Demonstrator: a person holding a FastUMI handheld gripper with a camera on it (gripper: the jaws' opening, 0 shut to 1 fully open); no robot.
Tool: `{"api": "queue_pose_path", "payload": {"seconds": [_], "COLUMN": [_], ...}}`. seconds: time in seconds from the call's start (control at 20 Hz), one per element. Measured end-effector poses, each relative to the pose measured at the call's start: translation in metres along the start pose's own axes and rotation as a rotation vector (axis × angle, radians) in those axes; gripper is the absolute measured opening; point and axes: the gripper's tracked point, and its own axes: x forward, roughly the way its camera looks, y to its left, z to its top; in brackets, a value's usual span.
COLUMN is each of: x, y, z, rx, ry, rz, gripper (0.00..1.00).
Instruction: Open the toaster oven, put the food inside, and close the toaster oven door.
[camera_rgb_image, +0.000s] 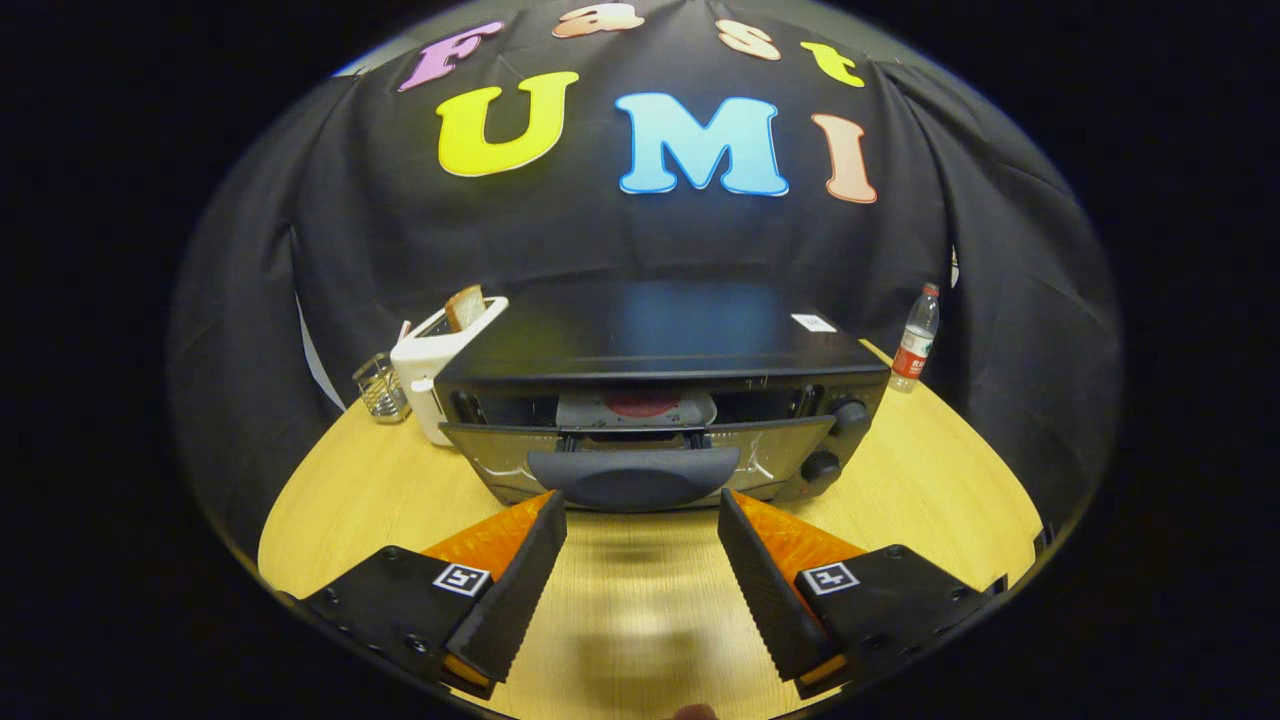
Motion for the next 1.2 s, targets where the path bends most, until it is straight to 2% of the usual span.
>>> {"api": "queue_pose_path", "payload": {"seconds": [0.35,0.75,1.2], "x": [-0.035,-0.126,-0.186], "y": [-0.008,-0.031,-0.08], "z": [0.051,0.088,0.094], "rx": [-0.032,-0.081,-0.036], "ry": [-0.167,-0.362,-0.413], "rz": [0.015,0.033,0.008], "gripper": [0.97,0.97,0.97]}}
